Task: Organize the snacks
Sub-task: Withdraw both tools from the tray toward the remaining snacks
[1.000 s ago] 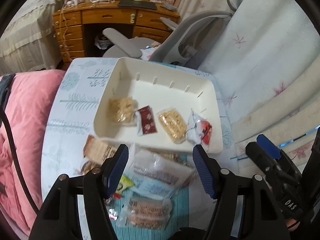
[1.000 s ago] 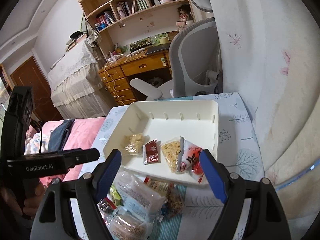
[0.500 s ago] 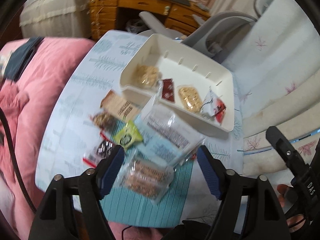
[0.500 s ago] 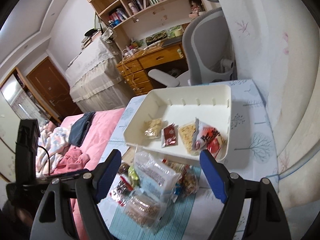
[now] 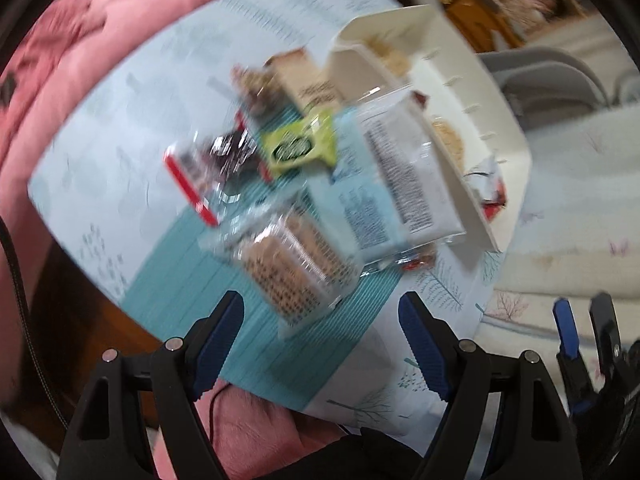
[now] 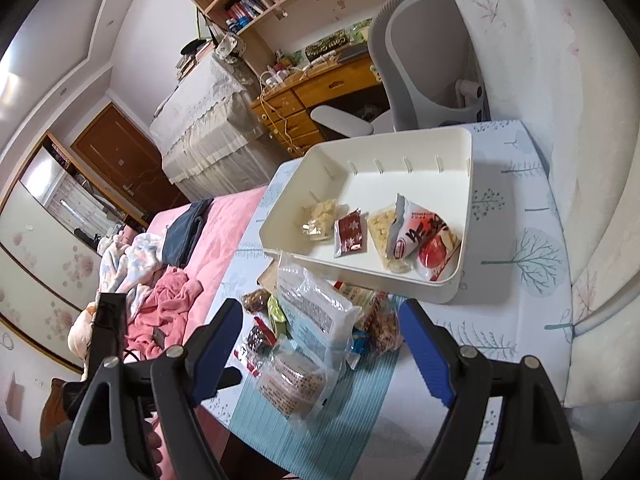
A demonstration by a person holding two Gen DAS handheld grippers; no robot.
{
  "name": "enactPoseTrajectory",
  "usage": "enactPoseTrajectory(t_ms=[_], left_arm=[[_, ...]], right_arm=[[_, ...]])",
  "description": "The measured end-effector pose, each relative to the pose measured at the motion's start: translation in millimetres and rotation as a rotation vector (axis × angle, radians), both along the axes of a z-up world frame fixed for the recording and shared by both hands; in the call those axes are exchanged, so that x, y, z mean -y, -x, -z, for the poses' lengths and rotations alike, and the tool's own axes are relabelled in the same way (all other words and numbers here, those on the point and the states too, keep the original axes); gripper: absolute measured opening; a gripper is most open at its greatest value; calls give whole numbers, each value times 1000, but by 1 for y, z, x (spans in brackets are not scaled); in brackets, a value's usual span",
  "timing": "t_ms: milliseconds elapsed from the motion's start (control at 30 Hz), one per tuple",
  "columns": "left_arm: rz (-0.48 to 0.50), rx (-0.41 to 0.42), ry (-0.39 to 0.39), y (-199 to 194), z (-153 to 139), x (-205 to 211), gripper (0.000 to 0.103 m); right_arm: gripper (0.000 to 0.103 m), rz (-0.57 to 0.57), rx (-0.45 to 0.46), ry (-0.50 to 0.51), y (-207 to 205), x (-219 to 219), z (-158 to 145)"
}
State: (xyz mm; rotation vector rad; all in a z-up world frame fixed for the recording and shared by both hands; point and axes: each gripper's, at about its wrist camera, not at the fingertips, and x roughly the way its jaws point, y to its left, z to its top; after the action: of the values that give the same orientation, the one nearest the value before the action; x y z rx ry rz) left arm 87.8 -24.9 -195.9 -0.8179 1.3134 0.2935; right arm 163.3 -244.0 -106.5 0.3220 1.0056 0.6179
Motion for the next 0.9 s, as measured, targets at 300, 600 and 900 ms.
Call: enactPoseTrajectory(t_ms=[300,600,900], left_arm=[[-159,-124,114,2,50,-6,79],[-313,-249,200,-4,90,-23,80],[-374,-335,256,-13,116,-32,81]], right_arm=[[81,-63,-59,33,-12,-13,22],[80,-133,-87,132,-22,-34,50],[78,-198,-124,219,-37,-59,77]])
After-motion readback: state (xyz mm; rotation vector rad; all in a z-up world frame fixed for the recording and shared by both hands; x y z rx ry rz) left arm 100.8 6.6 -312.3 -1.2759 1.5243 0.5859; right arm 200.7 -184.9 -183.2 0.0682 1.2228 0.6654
